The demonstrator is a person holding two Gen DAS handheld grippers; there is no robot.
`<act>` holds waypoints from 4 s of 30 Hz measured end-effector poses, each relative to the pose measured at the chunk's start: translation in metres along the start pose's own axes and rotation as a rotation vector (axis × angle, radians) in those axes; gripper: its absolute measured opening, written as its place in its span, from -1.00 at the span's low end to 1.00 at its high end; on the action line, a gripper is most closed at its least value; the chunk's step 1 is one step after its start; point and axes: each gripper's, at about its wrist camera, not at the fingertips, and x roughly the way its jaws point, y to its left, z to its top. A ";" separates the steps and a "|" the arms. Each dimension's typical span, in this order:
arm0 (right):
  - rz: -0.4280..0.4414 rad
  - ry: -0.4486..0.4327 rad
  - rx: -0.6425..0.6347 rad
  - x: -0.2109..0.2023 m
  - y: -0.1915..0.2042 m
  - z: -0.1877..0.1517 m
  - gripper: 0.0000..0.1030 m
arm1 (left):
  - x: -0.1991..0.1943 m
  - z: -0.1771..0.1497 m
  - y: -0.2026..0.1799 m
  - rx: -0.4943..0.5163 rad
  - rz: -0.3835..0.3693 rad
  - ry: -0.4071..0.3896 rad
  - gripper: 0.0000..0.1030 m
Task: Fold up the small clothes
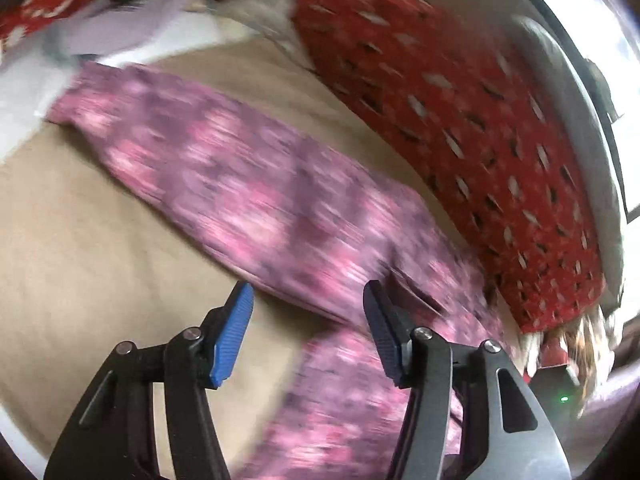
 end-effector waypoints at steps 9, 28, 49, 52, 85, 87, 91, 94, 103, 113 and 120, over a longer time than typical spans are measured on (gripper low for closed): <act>-0.108 -0.050 -0.222 0.034 0.034 -0.039 0.05 | 0.010 0.073 0.153 -0.380 0.032 0.004 0.10; -0.166 -0.011 -0.221 -0.015 0.014 -0.031 0.09 | -0.015 0.095 0.045 -0.142 -0.078 -0.059 -0.96; -0.507 -0.070 -0.224 -0.084 -0.100 -0.061 0.99 | 0.073 -0.077 -0.209 0.256 -0.127 0.210 -0.96; -0.505 -0.073 -0.226 -0.087 -0.101 -0.062 0.99 | 0.117 -0.101 -0.206 0.240 -0.074 0.288 -0.96; -0.199 -0.099 -0.329 -0.044 0.012 -0.006 -0.89 | 0.073 -0.077 -0.039 -0.166 -0.212 0.114 0.05; -0.155 -0.139 -0.207 -0.067 -0.012 -0.002 -0.90 | 0.073 -0.081 -0.045 -0.140 -0.214 0.114 0.19; -0.187 -0.163 -0.013 -0.106 -0.075 -0.004 -0.90 | 0.069 -0.087 -0.054 -0.101 -0.192 0.097 0.20; -0.188 -0.126 0.193 -0.121 -0.129 -0.016 -0.87 | 0.071 -0.091 -0.058 -0.080 -0.181 0.099 0.22; -0.217 -0.255 0.084 -0.159 -0.098 -0.028 0.11 | 0.075 -0.093 -0.064 -0.053 -0.144 0.069 0.23; -0.368 -0.099 -0.272 -0.076 -0.051 0.001 -0.94 | 0.075 -0.094 -0.067 -0.019 -0.140 0.062 0.23; -0.229 -0.302 0.258 -0.176 -0.172 0.013 -0.95 | 0.075 -0.094 -0.066 -0.033 -0.150 0.075 0.23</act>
